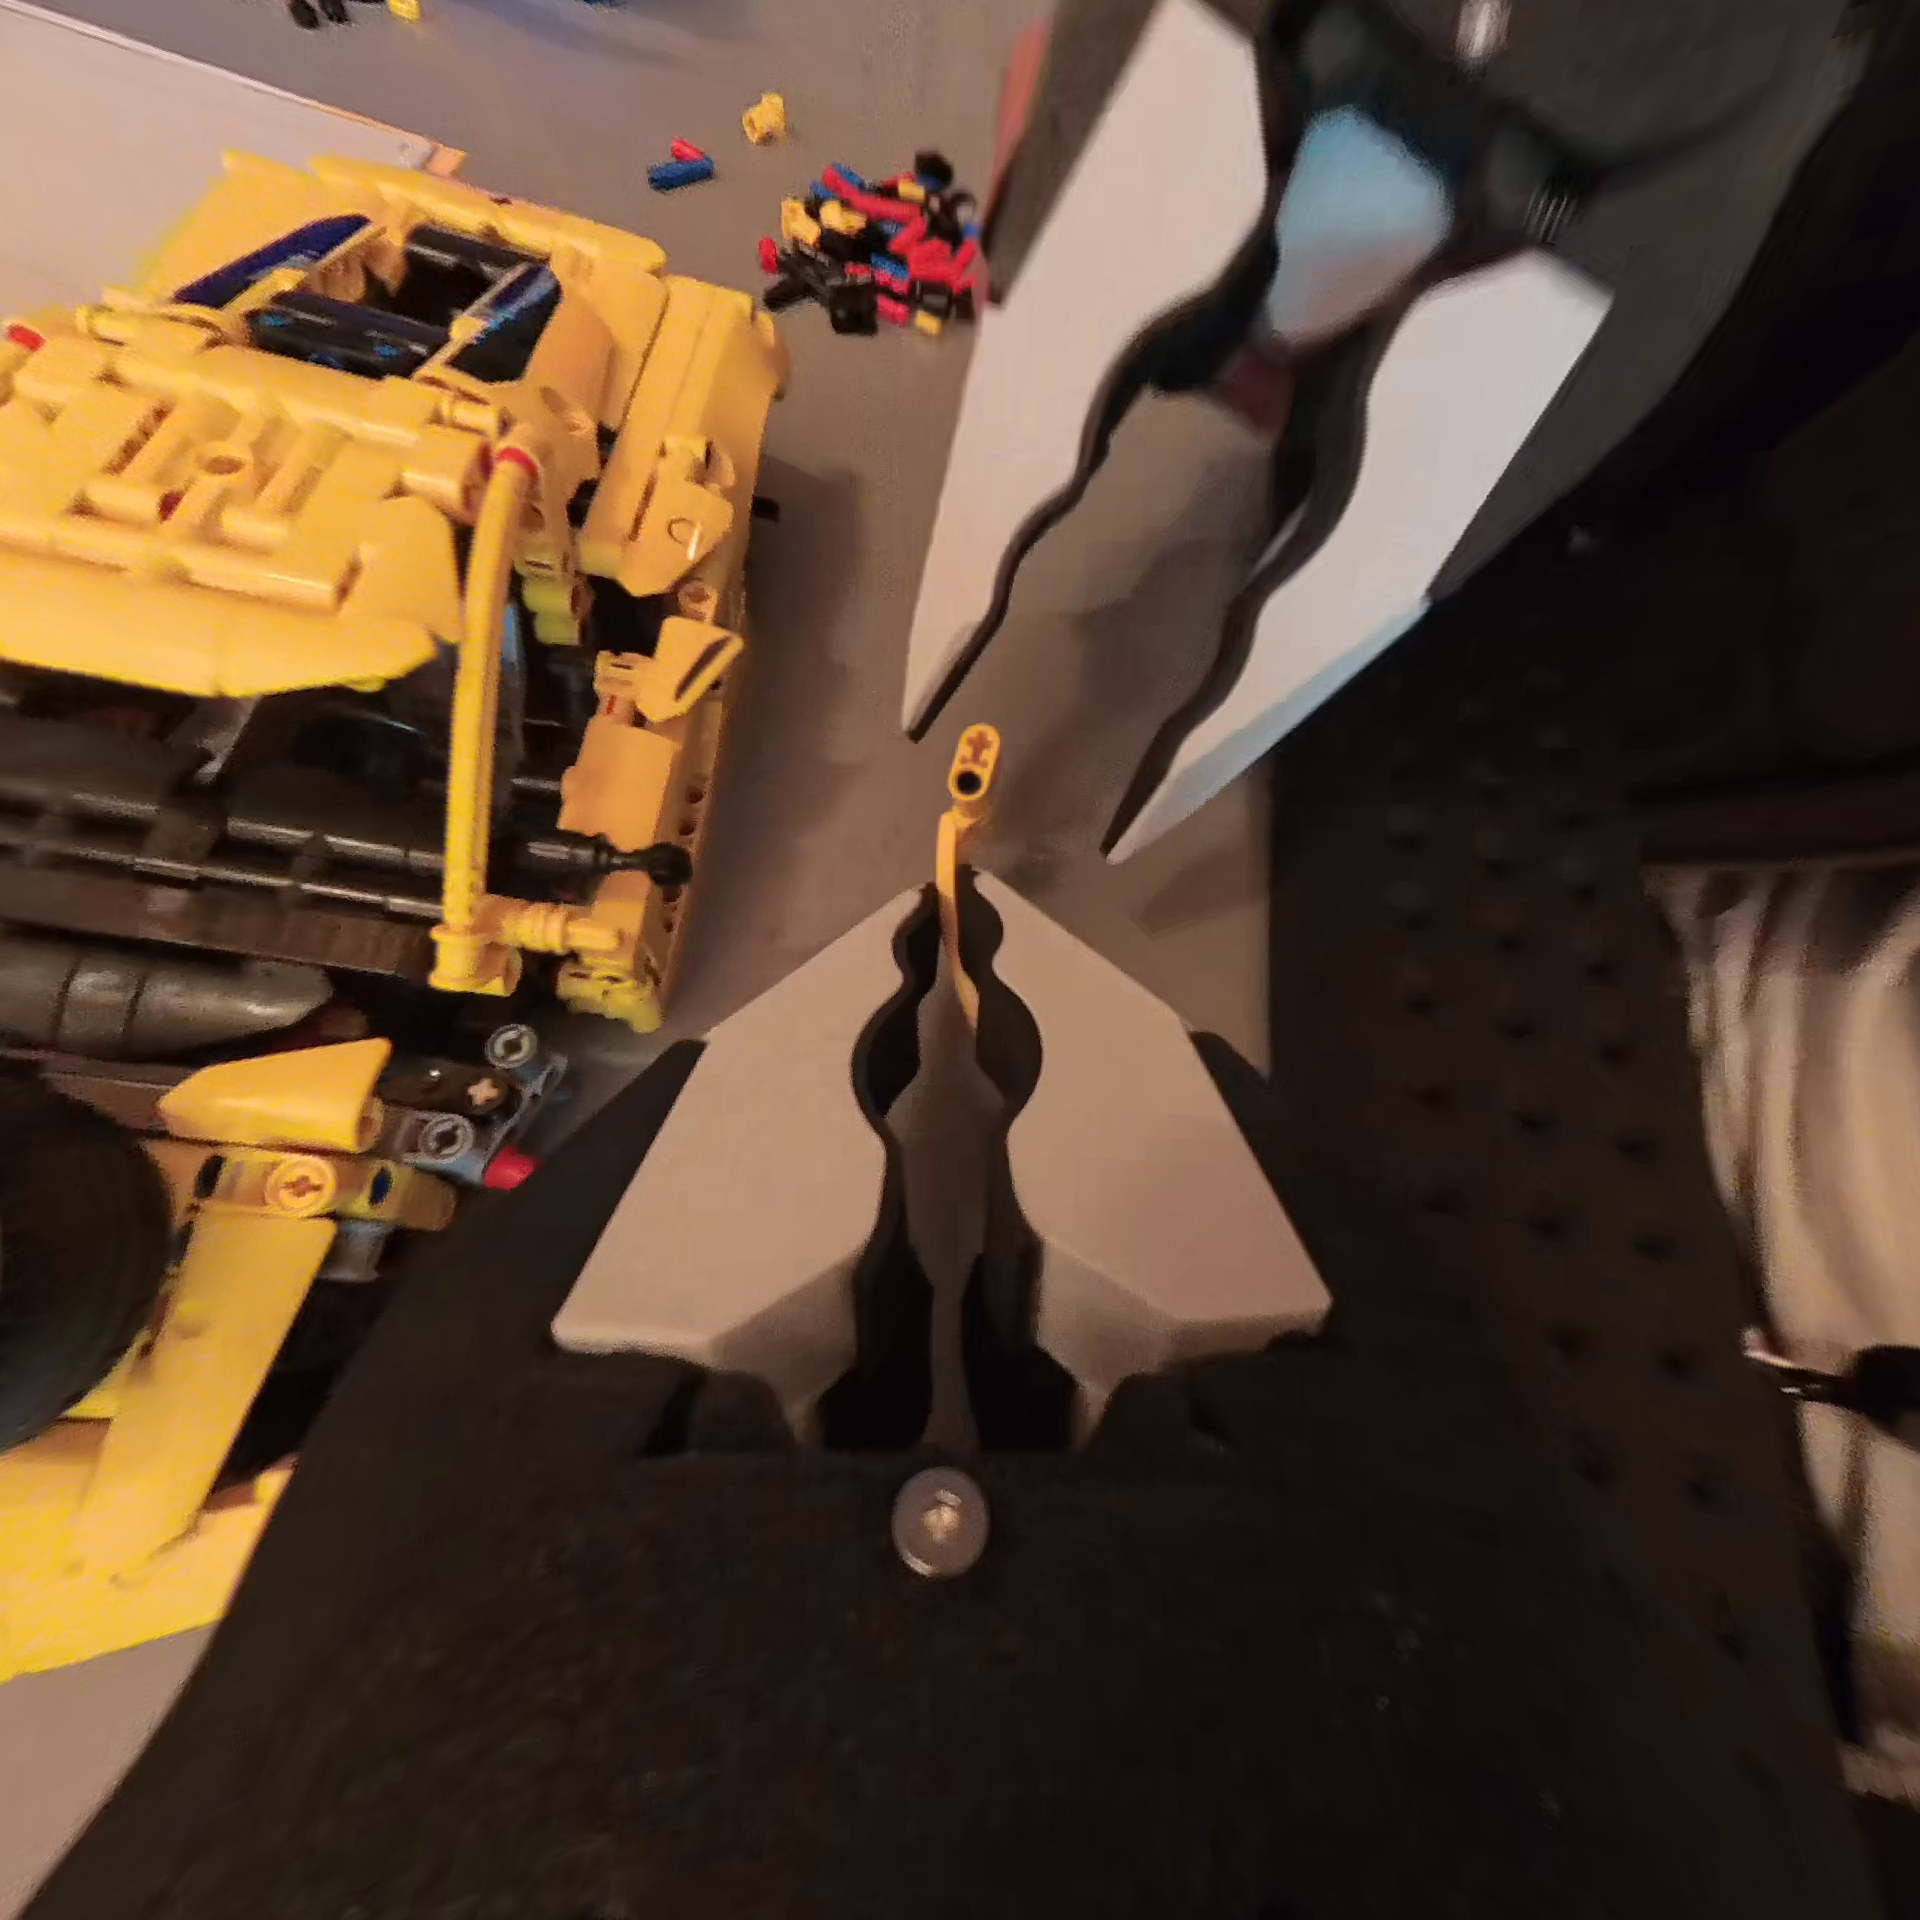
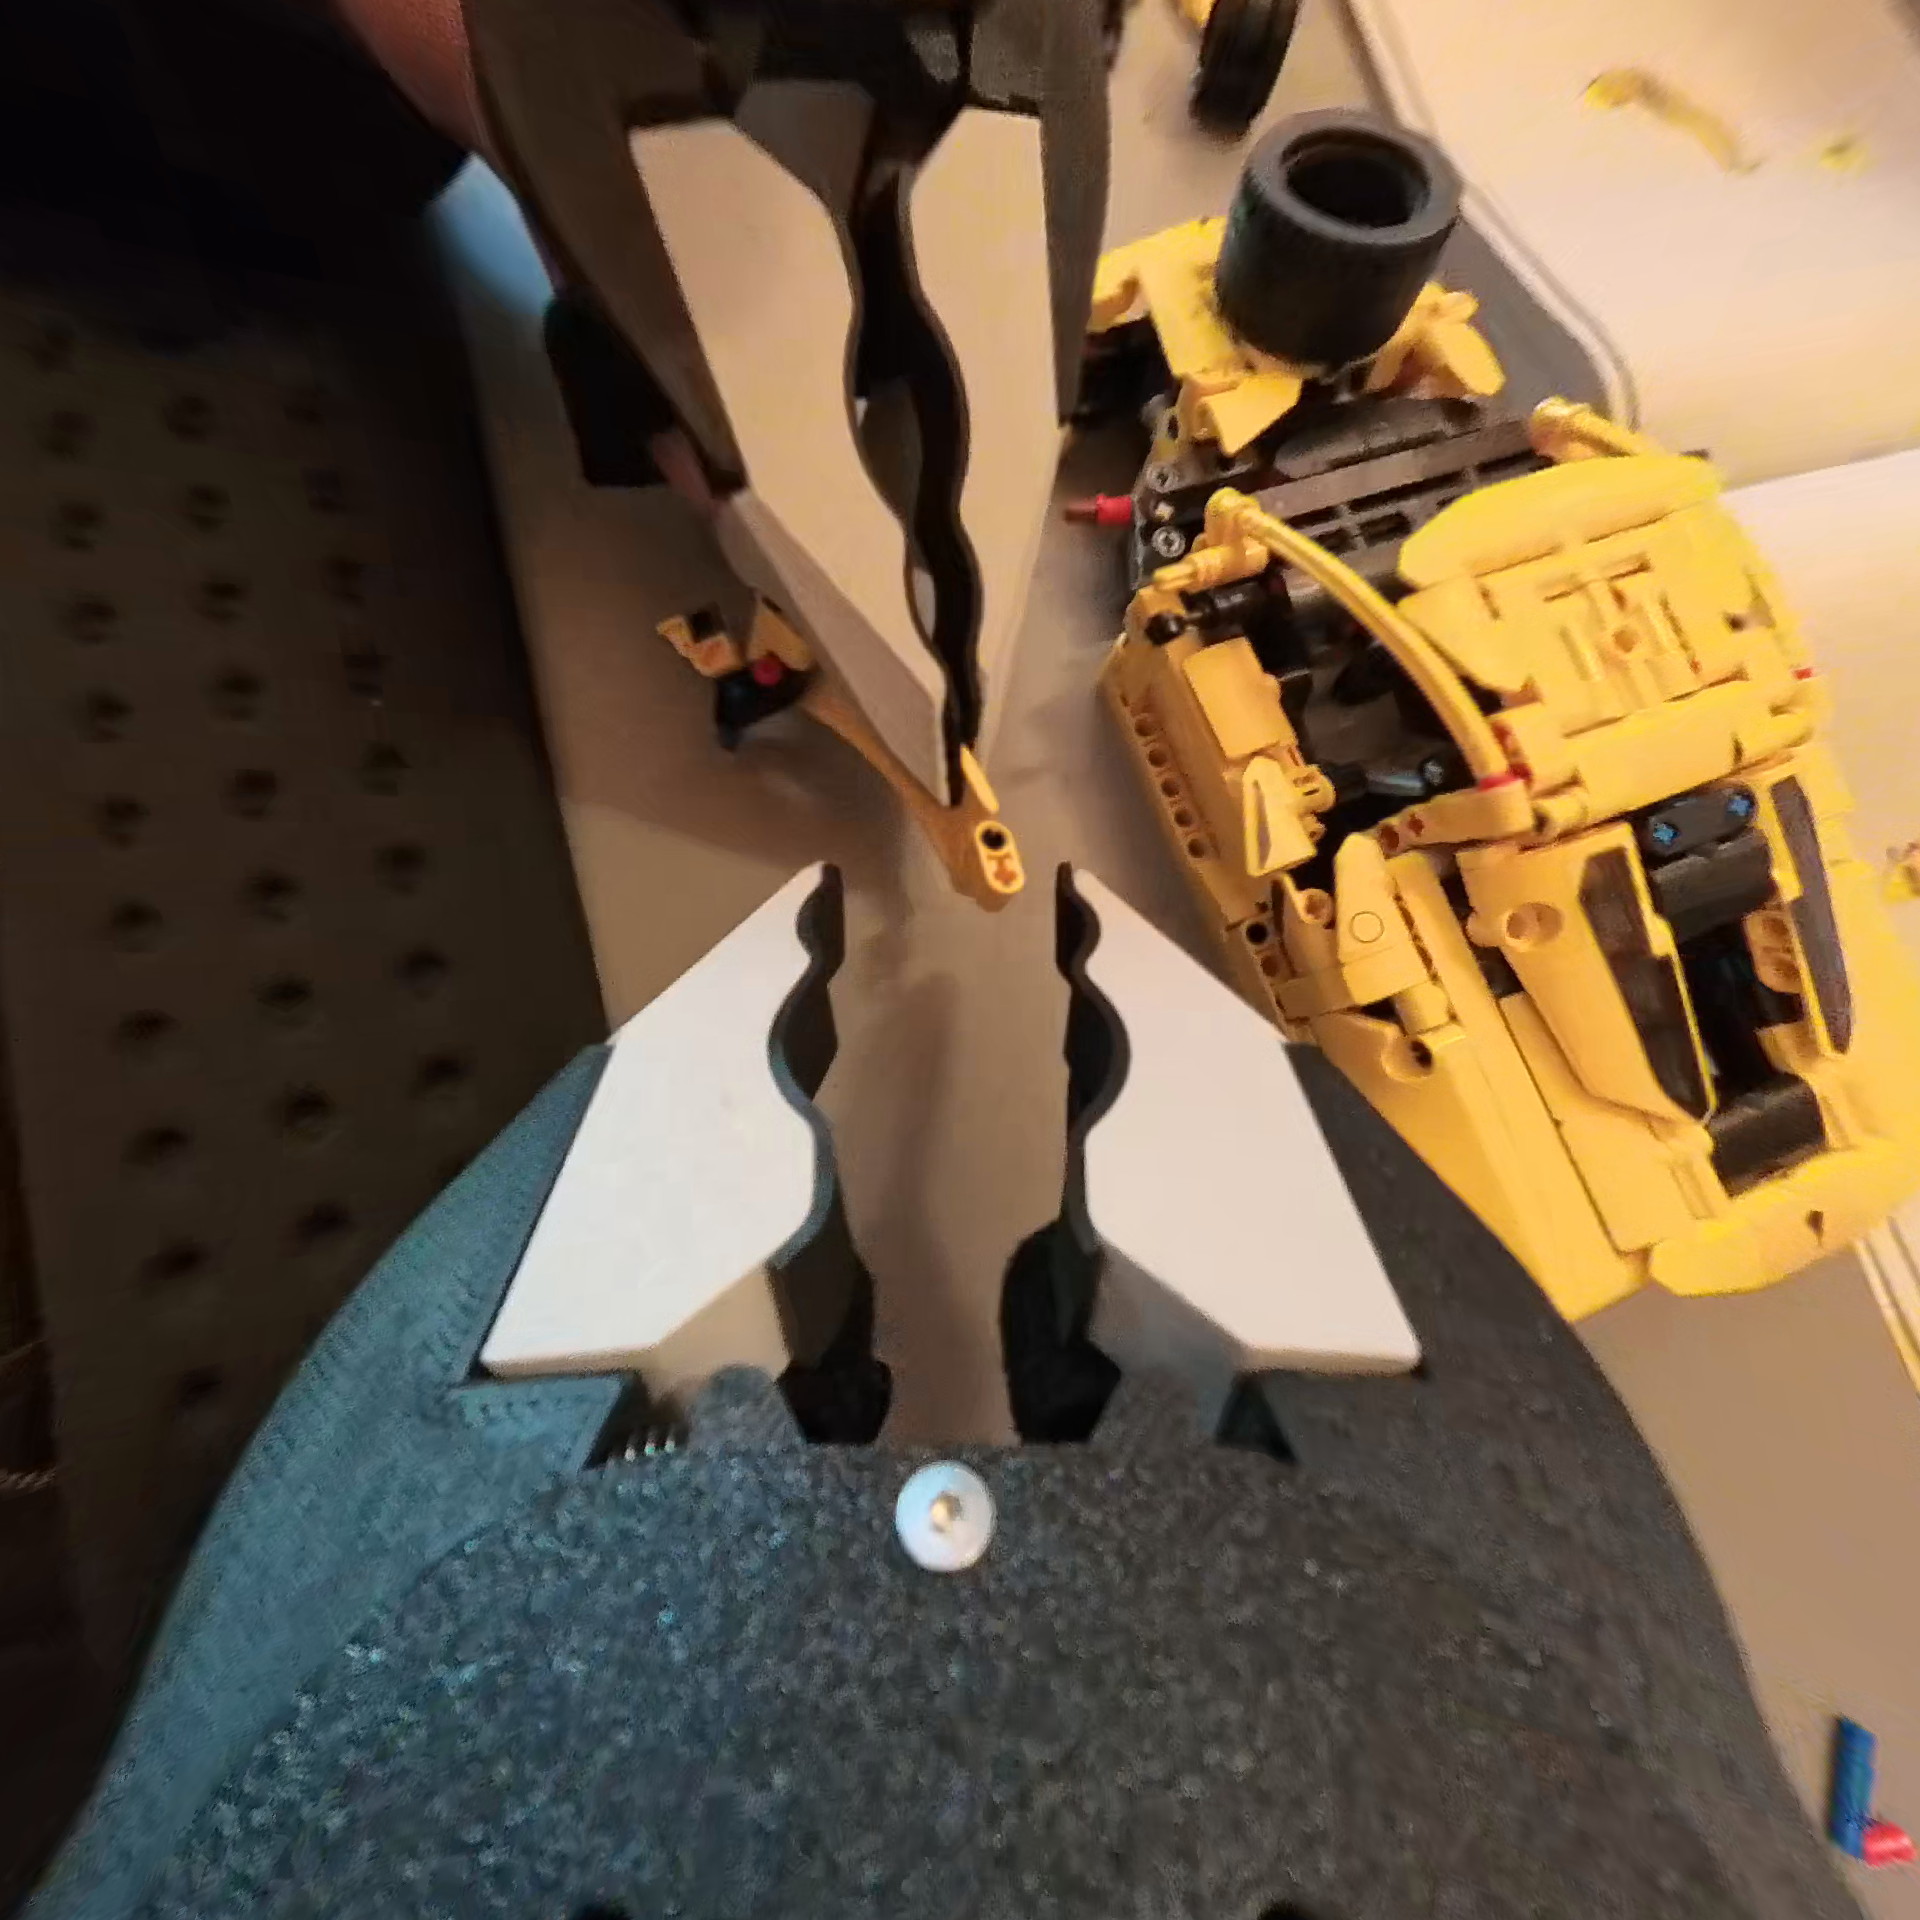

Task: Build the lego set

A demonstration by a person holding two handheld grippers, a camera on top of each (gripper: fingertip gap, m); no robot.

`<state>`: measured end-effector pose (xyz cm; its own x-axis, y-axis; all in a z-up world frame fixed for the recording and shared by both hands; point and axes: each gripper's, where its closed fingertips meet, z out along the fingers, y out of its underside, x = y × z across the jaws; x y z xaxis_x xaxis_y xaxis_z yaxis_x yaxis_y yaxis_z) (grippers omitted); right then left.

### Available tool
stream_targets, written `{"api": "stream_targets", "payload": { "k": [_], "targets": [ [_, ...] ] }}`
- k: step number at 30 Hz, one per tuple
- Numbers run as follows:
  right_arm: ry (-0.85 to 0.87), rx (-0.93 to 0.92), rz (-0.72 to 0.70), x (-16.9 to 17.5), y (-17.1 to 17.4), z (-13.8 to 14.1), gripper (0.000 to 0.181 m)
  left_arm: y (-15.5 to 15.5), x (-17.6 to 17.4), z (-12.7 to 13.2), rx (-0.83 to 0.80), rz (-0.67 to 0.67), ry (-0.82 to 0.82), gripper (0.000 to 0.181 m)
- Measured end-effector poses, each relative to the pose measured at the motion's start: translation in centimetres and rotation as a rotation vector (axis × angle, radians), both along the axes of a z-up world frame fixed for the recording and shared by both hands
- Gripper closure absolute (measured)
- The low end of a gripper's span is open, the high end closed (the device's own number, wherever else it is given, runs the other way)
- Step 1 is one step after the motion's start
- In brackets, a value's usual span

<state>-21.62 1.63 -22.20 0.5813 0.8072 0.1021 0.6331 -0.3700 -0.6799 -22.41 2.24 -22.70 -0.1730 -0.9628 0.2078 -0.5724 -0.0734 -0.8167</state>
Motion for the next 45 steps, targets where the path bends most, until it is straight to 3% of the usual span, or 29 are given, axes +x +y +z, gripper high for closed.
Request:
{"api": "stream_targets", "payload": {
  "k": [3, 8, 15, 19, 25, 28, 30, 34, 43, 45],
  "targets": [
    [0.093, 0.044, -0.060, -0.1, 0.3, -0.2, 0.144, 0.0, 0.1, 0.9, -0.051, 0.005, -0.041, 0.179],
    [0.331, 0.044, -0.127, -0.3, 0.8, 1.5, 0.166, 0.1, -0.1, 1.3, -0.048, 0.011, -0.063, 0.179],
    [0.249, 0.015, -0.182, 0.1, 1.2, 0.3, 0.173, 0.3, 0.2, 0.5, 0.006, 0.027, -0.033, 0.179],
    [0.109, -0.003, -0.250, 0.1, 1.5, -1.7, 0.175, 0.7, 0.0, -1.2, 0.052, 0.049, 0.046, 0.179],
    [0.131, -0.004, -0.250, -0.1, 1.5, -1.7, 0.175, 0.8, -0.3, -1.1, 0.104, 0.037, 0.049, 0.178],
    [0.128, 0.024, -0.276, 0.4, 1.8, -1.5, 0.175, 2.2, -1.6, 0.9, 0.092, 0.126, -0.022, 0.159],
    [0.154, -0.002, -0.275, 0.4, 1.6, -1.6, 0.175, 2.0, -3.4, 2.2, 0.053, 0.126, -0.060, 0.160],
    [0.182, -0.034, -0.263, 0.2, 1.4, -1.9, 0.167, -0.3, -7.1, 0.5, 0.143, 0.072, 0.043, 0.160],
    [0.357, 0.020, -0.203, -0.5, 1.3, 0.5, 0.156, -1.8, -6.7, -2.6, 0.211, 0.036, 0.164, 0.161],
    [0.347, 0.059, -0.172, -0.8, 1.2, 0.8, 0.156, -1.9, -6.5, -2.6, 0.229, 0.026, 0.161, 0.169]
  ]
}}
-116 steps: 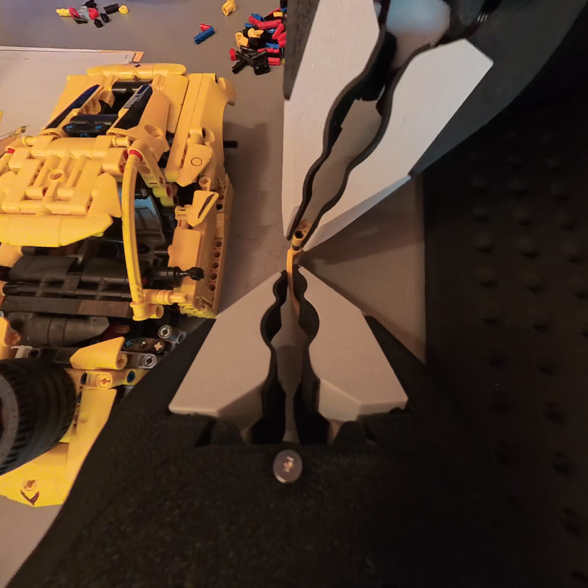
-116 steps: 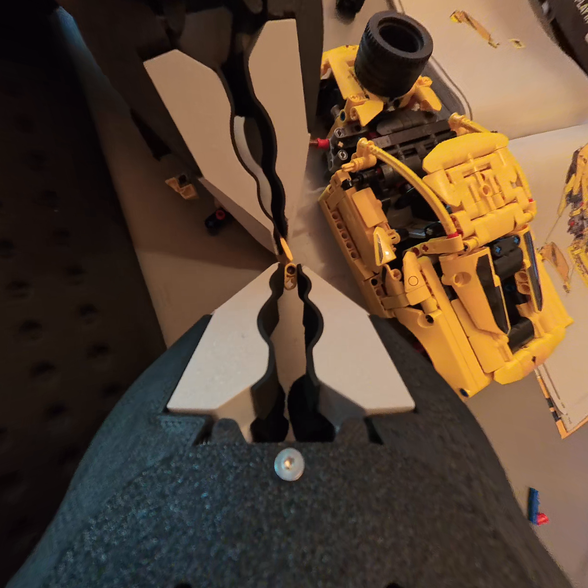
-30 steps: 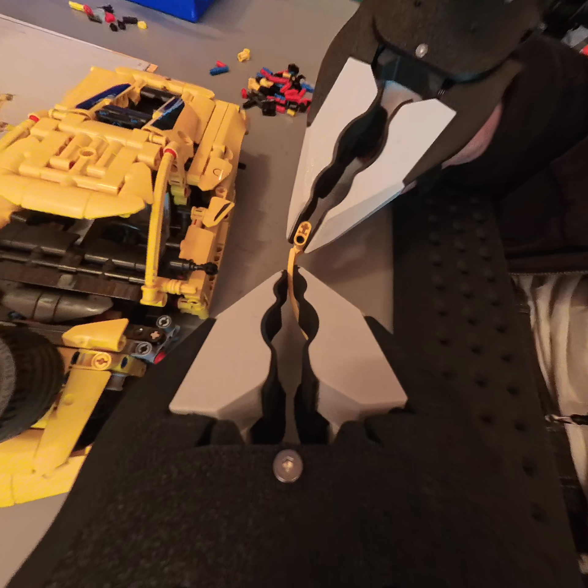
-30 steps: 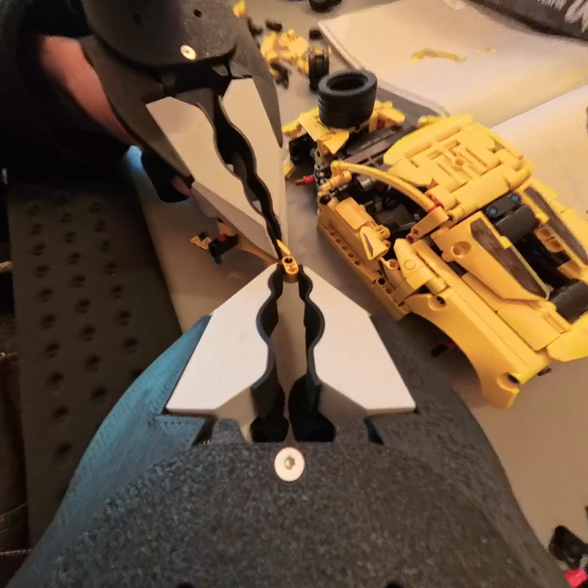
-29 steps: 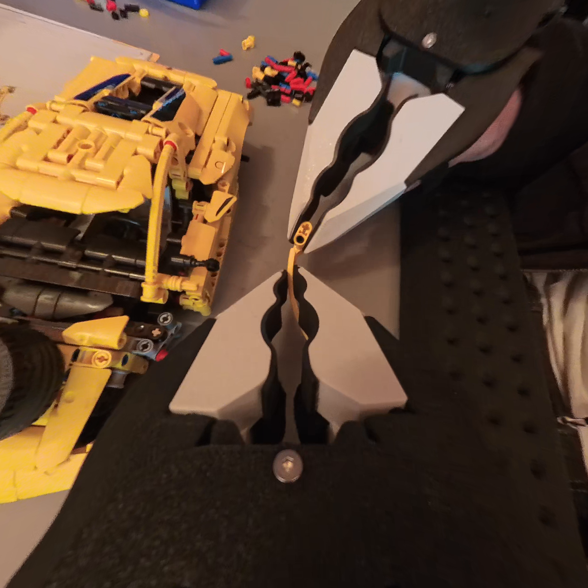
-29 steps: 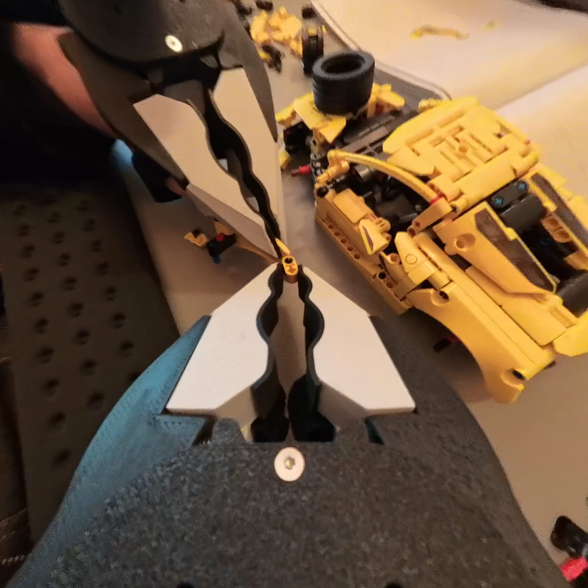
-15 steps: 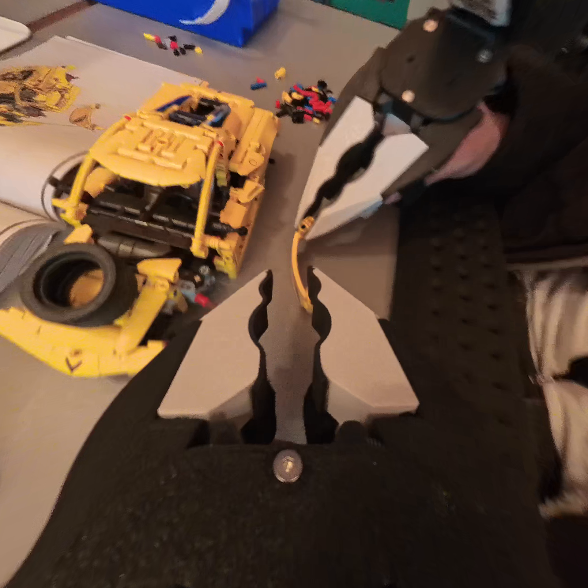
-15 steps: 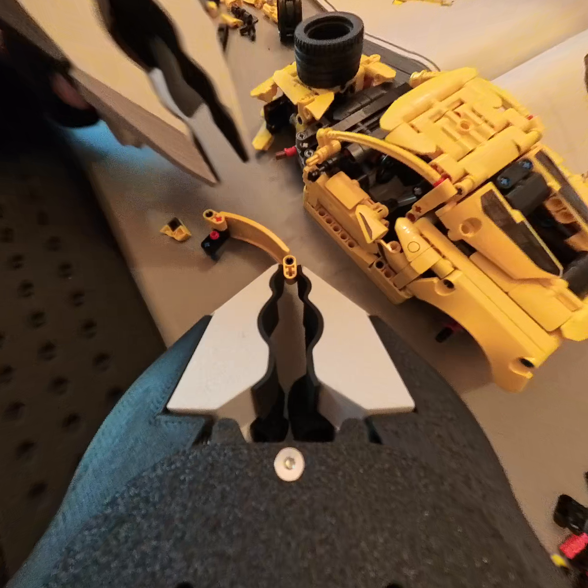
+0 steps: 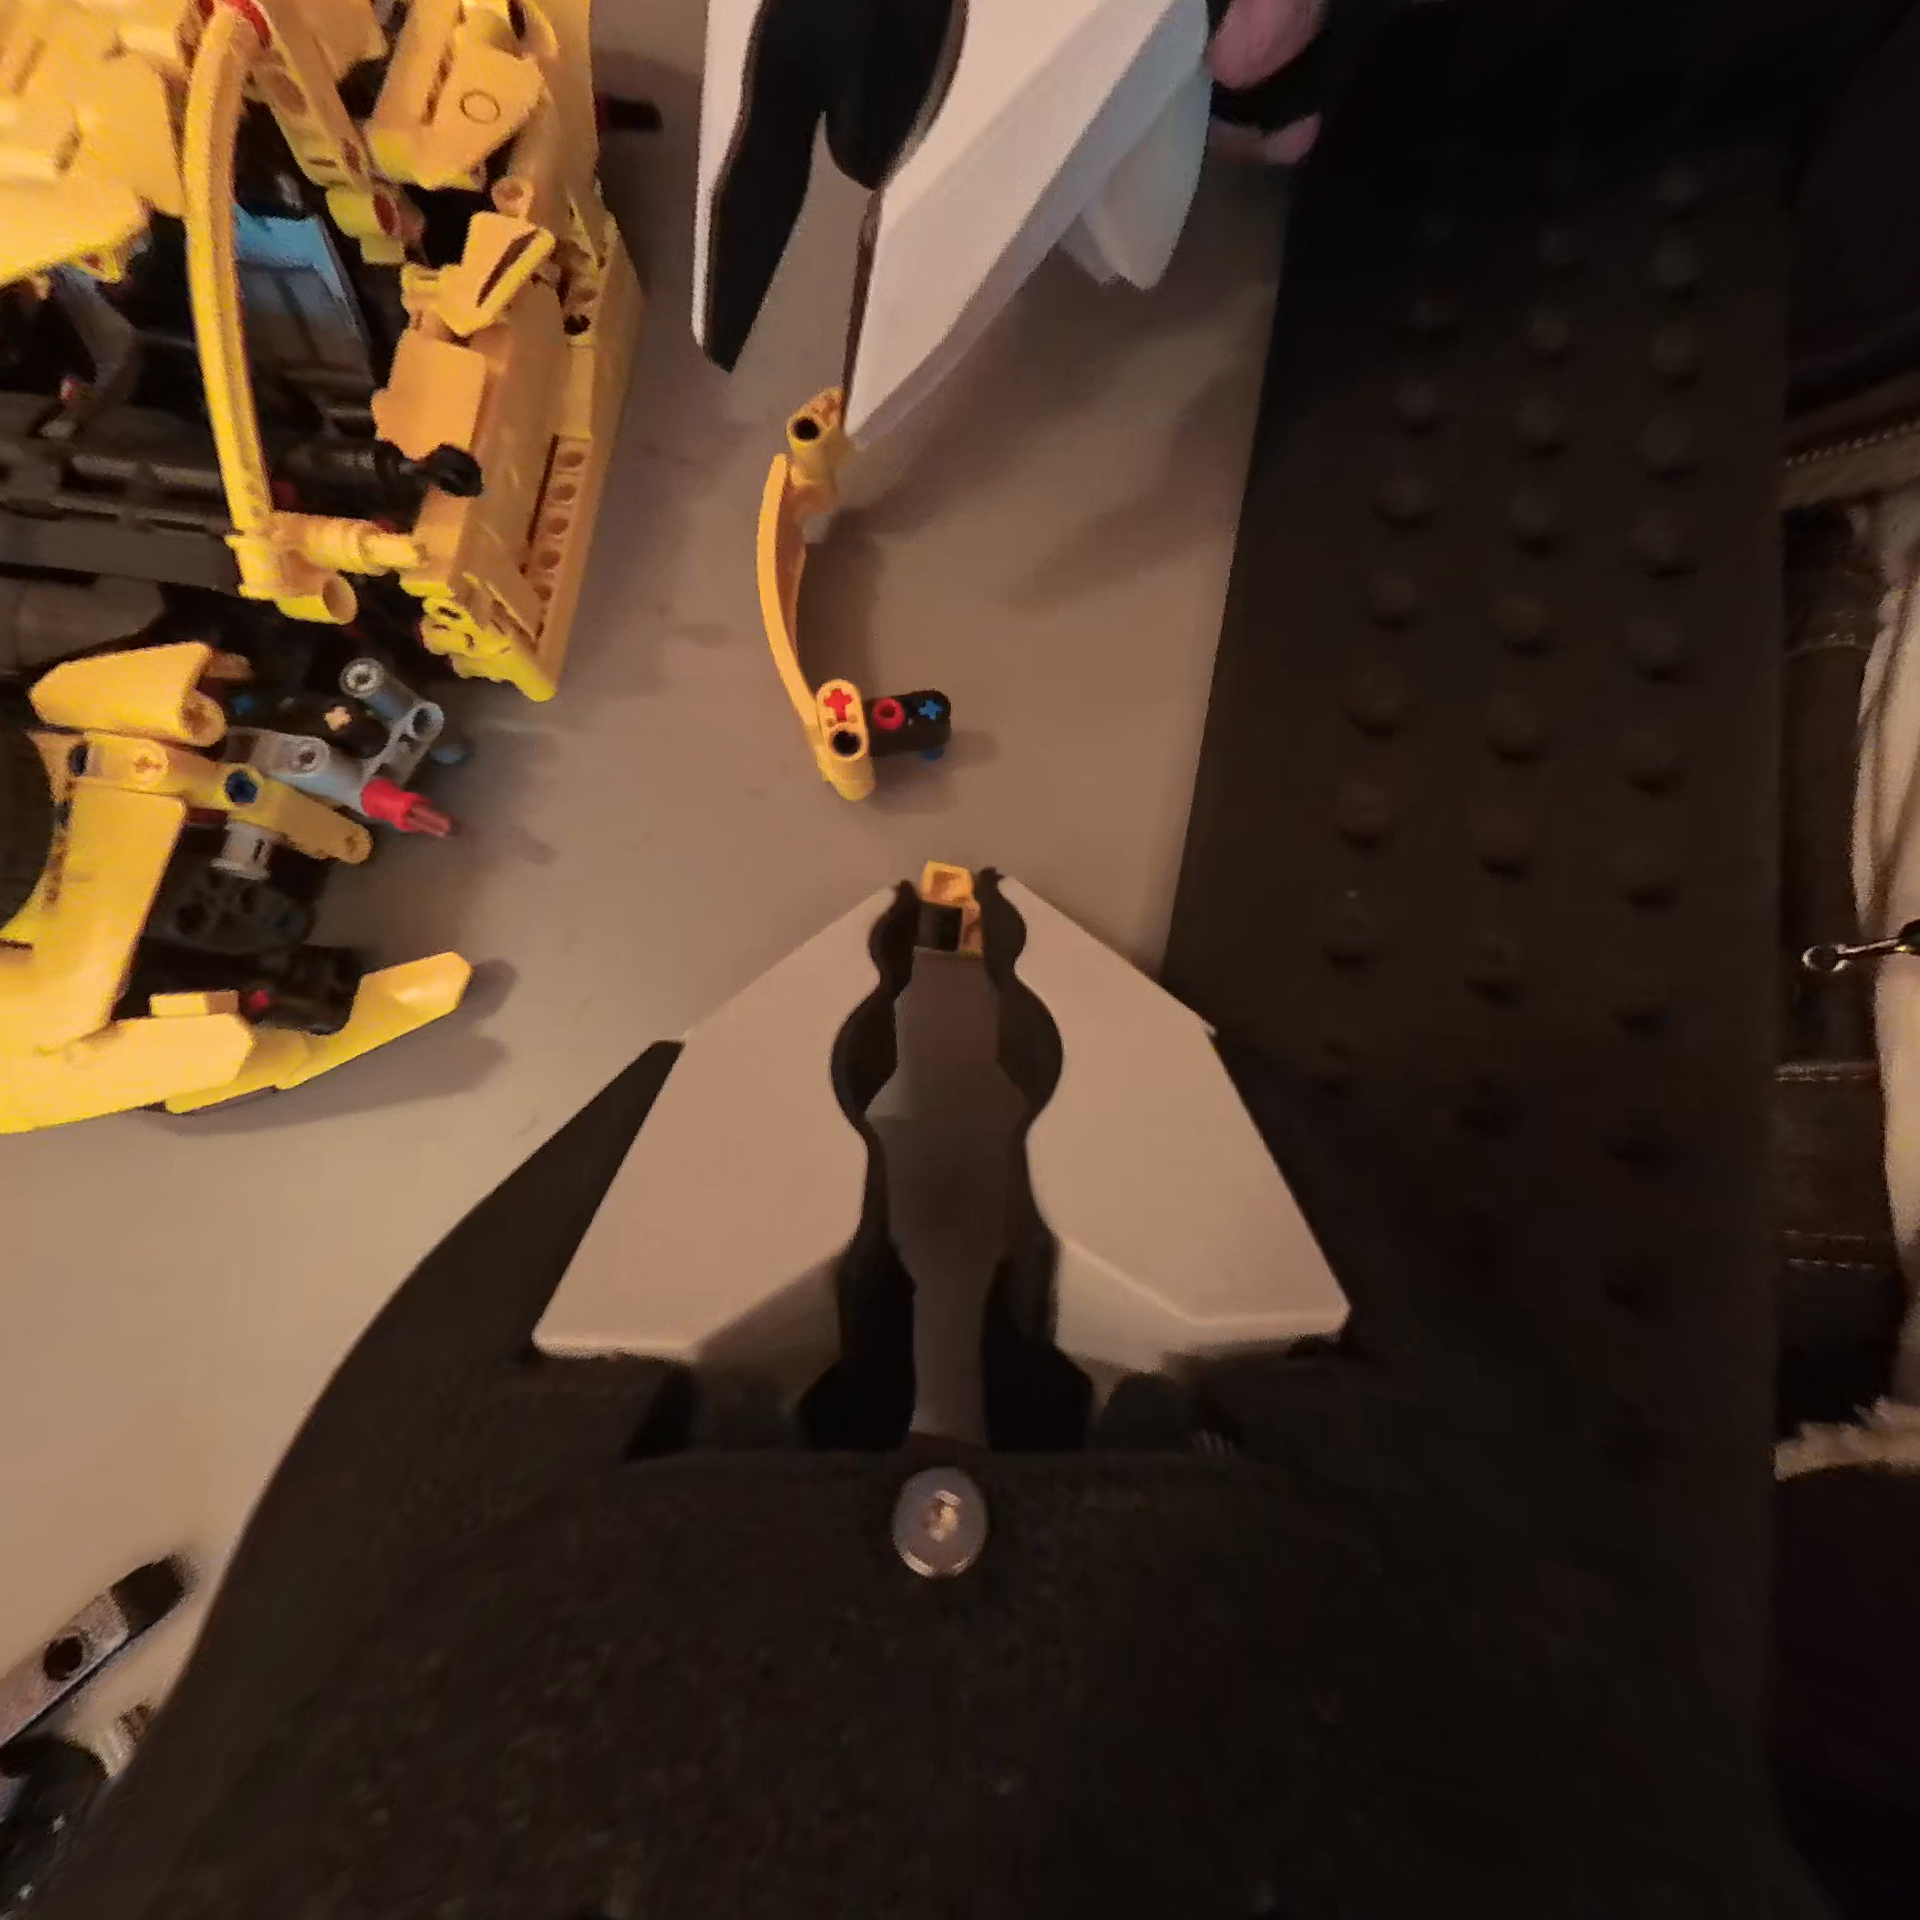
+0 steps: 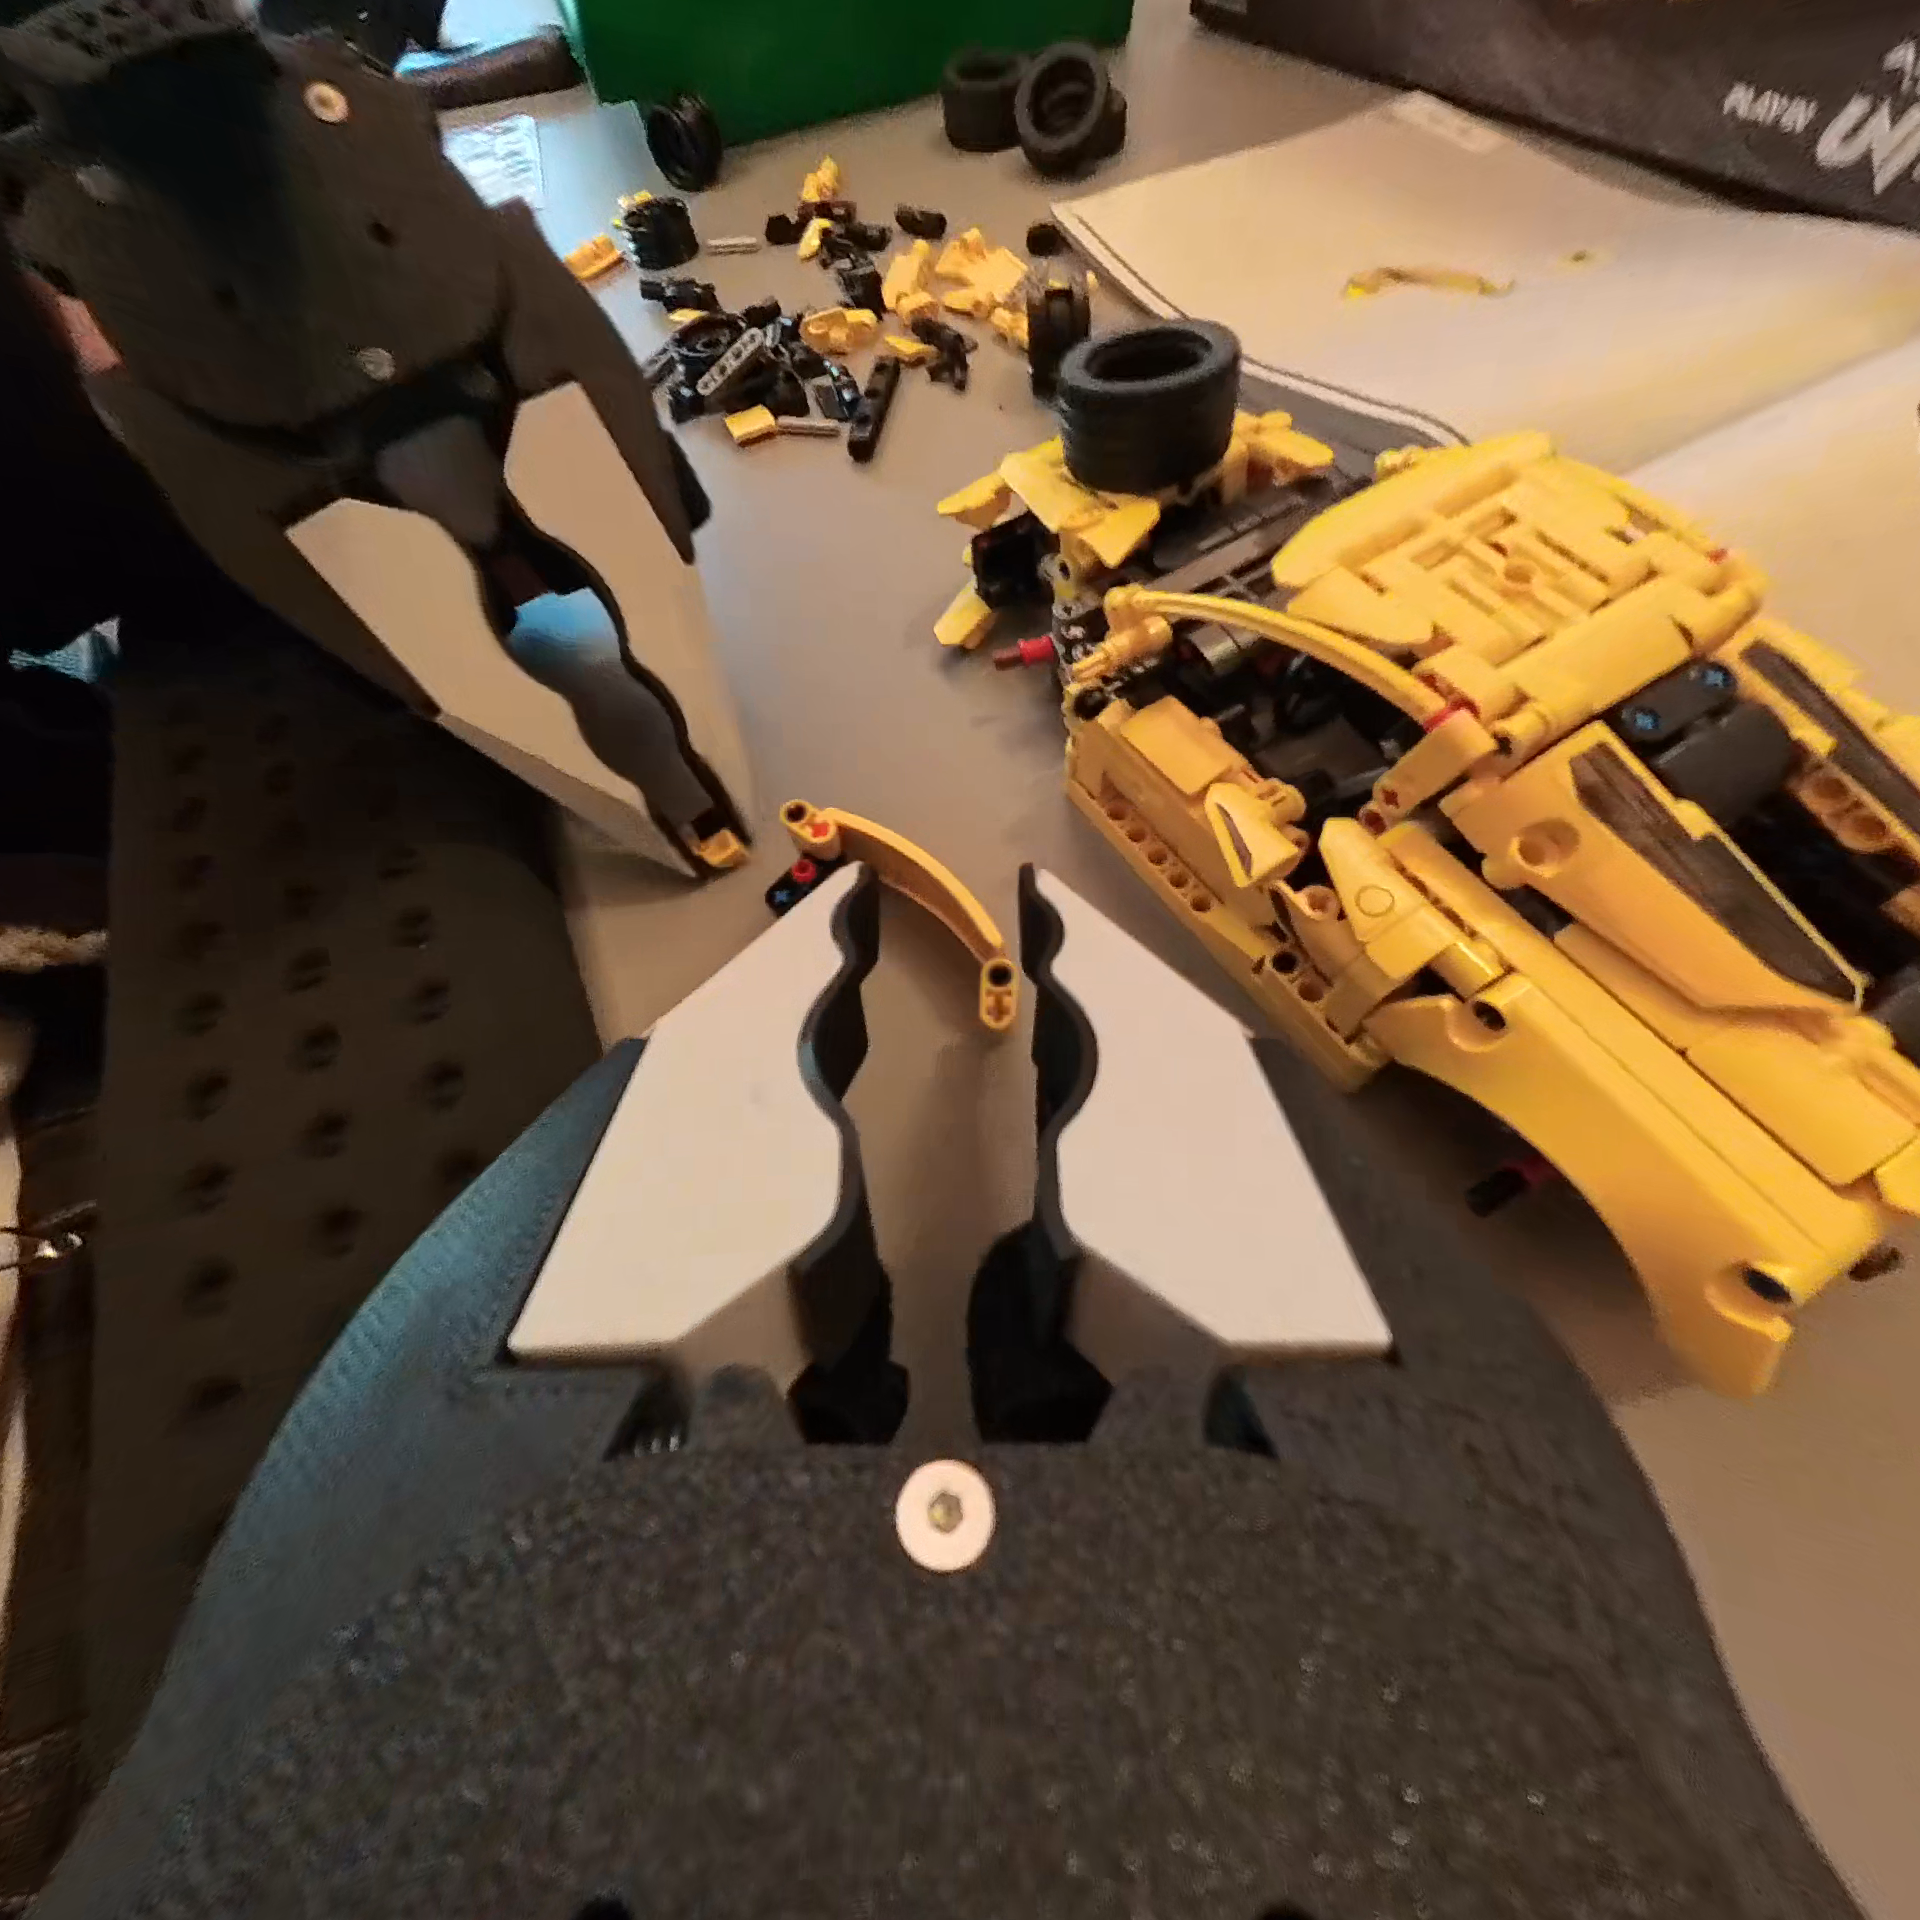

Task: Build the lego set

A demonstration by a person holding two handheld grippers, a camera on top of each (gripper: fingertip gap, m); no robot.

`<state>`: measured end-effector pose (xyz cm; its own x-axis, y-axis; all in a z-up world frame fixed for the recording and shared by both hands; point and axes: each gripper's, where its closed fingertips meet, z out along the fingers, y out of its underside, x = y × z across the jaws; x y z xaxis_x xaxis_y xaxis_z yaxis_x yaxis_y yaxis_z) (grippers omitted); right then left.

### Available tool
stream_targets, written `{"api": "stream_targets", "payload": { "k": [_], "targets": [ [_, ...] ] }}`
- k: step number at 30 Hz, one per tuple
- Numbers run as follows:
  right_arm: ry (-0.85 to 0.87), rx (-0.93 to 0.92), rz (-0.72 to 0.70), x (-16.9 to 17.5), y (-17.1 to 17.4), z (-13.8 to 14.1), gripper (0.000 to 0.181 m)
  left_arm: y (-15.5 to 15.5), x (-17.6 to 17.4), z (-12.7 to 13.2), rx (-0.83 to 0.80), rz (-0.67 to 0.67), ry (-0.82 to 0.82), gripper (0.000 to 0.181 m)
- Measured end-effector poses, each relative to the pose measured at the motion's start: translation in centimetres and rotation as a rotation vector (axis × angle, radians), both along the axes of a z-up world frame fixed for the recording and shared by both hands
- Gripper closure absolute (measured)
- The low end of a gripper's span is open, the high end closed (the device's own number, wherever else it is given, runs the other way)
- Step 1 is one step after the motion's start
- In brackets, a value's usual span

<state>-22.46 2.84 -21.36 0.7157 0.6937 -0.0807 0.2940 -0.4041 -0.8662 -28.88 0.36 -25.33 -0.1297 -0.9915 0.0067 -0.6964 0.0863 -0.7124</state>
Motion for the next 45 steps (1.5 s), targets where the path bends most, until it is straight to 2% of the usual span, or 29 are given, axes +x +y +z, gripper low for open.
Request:
{"api": "stream_targets", "payload": {
  "k": [3, 6, 9, 12, 14, 19, 23, 25, 26, 30, 34, 37, 40, 43, 45],
  "targets": [
    [-0.001, 0.058, 0.050, -0.8, -0.4, 0.6, 0.155, 0.2, 0.3, 0.3, 0.018, 0.012, -0.012, 0.170],
    [0.089, 0.059, 0.111, -1.9, -1.5, 1.9, 0.160, 0.9, 1.1, 3.2, -0.005, 0.073, -0.197, 0.170],
    [0.333, -0.045, 0.175, -3.0, -2.6, 4.2, 0.165, 0.6, 1.5, 8.3, 0.002, 0.073, -0.478, 0.170],
    [0.684, -0.190, 0.241, -3.8, -3.1, 6.9, 0.153, 0.1, 1.3, 11.4, 0.056, 0.057, -0.632, 0.170],
    [0.780, -0.261, 0.269, -4.2, -3.3, 7.4, 0.151, 0.1, 1.4, 11.6, 0.072, 0.058, -0.644, 0.170],
    [0.762, -0.274, 0.247, -4.9, -3.1, 6.9, 0.153, -0.4, 1.8, 11.1, 0.101, 0.040, -0.624, 0.171],
    [0.906, -0.392, 0.346, -6.0, -4.0, 7.8, 0.148, -1.3, 2.3, 11.6, 0.116, 0.014, -0.648, 0.171],
    [0.939, -0.432, 0.358, -5.9, -4.0, 7.9, 0.156, -1.6, 2.4, 11.9, 0.144, 0.008, -0.668, 0.171],
    [0.931, -0.433, 0.341, -5.7, -3.8, 7.7, 0.164, -1.6, 2.5, 11.9, 0.163, 0.006, -0.665, 0.171],
    [0.877, -0.441, 0.255, -5.4, -3.1, 6.7, 0.168, -1.0, 2.7, 10.8, 0.339, 0.030, -0.565, 0.171],
    [0.597, -0.287, 0.053, -4.4, -1.5, 4.7, 0.181, 0.9, 2.7, 7.8, 0.558, 0.085, -0.326, 0.174],
    [0.337, -0.188, 0.021, -4.5, -1.5, 3.5, 0.181, 1.4, 2.9, 7.3, 0.663, 0.110, -0.288, 0.178],
    [0.211, -0.129, -0.042, -2.2, -0.9, 3.2, 0.181, 2.7, 1.6, 6.4, 0.643, 0.157, -0.226, 0.178],
    [0.186, -0.148, -0.014, 0.9, -1.5, 3.2, 0.181, 2.8, -0.4, 6.4, 0.432, 0.214, -0.262, 0.178],
    [0.126, -0.204, 0.084, 2.4, -3.8, 1.7, 0.166, 2.0, -1.5, 4.9, 0.263, 0.209, -0.220, 0.175]
  ]
}}
